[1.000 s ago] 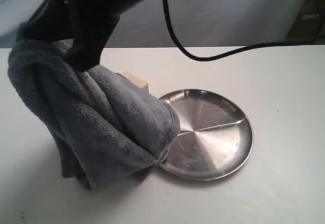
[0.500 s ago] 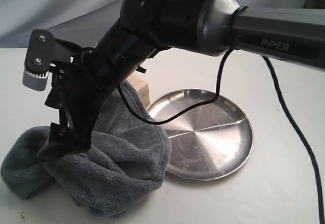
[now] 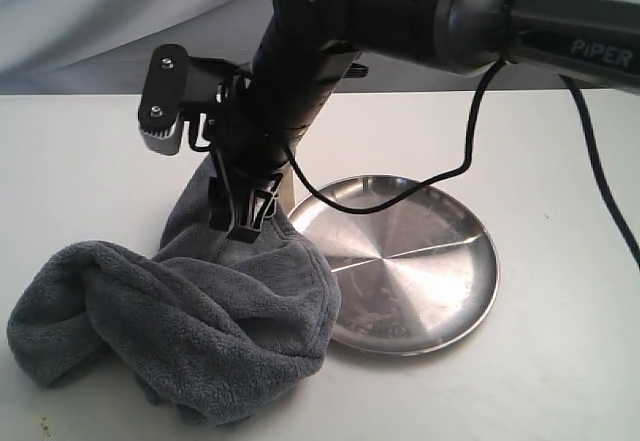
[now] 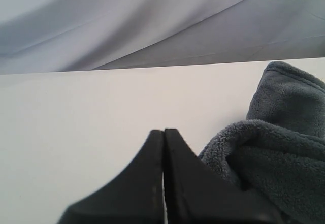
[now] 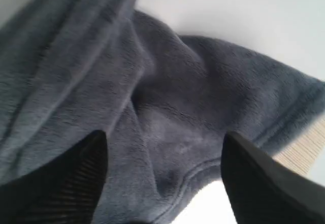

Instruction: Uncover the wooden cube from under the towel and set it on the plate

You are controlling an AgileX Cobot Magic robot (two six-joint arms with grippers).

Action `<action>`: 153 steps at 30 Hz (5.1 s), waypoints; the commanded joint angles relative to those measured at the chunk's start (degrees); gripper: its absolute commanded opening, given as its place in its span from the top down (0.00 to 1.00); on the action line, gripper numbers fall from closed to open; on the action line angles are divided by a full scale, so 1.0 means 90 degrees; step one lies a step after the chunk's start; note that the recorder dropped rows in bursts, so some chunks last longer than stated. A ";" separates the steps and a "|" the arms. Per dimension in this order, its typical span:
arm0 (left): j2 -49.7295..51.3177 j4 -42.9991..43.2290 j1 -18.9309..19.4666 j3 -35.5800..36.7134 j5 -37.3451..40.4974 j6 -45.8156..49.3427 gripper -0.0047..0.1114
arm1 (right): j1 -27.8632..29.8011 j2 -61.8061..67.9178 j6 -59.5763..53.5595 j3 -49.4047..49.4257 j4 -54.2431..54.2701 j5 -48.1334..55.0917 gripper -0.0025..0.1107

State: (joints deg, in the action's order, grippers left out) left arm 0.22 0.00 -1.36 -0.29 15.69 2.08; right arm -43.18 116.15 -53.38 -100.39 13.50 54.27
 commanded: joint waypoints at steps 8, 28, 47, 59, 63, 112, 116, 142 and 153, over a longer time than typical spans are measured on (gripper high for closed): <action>-0.0024 0.0000 -0.0032 0.0032 -0.0045 -0.0017 0.96 | 0.0075 0.0848 0.2039 0.0003 -0.0341 -0.3258 0.46; -0.0024 0.0000 -0.0032 0.0032 -0.0045 -0.0017 0.96 | 0.0372 0.1510 0.3435 0.0003 -0.0979 -0.3263 0.66; -0.0024 0.0000 -0.0032 0.0032 -0.0045 -0.0004 0.96 | -0.0061 0.1341 -0.2374 -0.0010 0.4018 -0.1652 0.98; -0.0024 0.0000 -0.0032 0.0032 -0.0045 -0.0021 0.96 | -0.0893 0.1341 -0.3087 -0.0010 0.4283 -0.1279 0.98; -0.0024 0.0000 -0.0032 0.0032 -0.0045 -0.0008 0.96 | -0.0936 0.1362 -0.3055 -0.0010 0.4283 -0.0950 0.96; -0.0024 0.0000 -0.0032 0.0032 -0.0045 -0.0010 0.96 | 0.0635 0.0769 0.1053 0.0004 0.0272 0.1744 0.75; -0.0024 0.0000 -0.0032 0.0032 -0.0045 -0.0010 0.96 | 0.0635 0.1208 0.1417 0.0004 0.0029 0.1744 0.80; -0.0024 0.0000 -0.0032 0.0032 -0.0045 -0.0009 0.96 | -0.0543 0.1581 -0.0755 -0.0009 0.2396 -0.0289 0.83; -0.0024 0.0000 -0.0032 0.0032 -0.0045 -0.0022 0.96 | -0.0349 0.1403 -0.1093 -0.0009 0.2265 -0.1112 0.74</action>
State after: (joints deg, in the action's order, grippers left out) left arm 0.22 0.00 -1.36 -0.29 15.58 2.08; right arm -47.72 130.43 -63.90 -100.39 37.26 44.95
